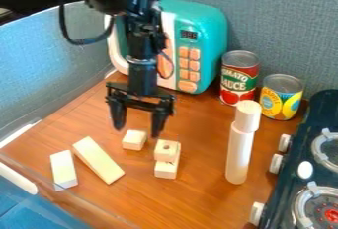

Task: Put the cube on the top of the other cube with a hole

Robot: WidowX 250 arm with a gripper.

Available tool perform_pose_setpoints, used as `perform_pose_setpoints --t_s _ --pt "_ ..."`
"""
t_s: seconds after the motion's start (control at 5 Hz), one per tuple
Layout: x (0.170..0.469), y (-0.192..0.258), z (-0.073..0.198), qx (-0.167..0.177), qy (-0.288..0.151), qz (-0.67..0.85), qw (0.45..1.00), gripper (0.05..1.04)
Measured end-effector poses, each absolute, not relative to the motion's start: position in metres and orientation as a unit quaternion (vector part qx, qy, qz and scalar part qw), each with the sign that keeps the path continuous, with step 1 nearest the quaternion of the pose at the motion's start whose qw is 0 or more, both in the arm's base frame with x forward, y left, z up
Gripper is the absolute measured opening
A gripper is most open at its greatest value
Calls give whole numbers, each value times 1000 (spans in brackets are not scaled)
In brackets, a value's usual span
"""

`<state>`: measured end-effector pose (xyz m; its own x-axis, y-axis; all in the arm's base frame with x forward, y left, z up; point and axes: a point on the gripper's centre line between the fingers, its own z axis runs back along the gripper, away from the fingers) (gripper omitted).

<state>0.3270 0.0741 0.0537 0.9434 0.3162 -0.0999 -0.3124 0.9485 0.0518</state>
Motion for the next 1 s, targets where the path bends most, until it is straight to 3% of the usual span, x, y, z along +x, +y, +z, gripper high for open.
perform_pose_setpoints --t_s 0.4,0.6,1.0 --pt "335 99 53 7 44 185 982 1000" --pt "340 102 20 11 91 175 980 1000" --pt "354 96 3 0 85 171 982 953"
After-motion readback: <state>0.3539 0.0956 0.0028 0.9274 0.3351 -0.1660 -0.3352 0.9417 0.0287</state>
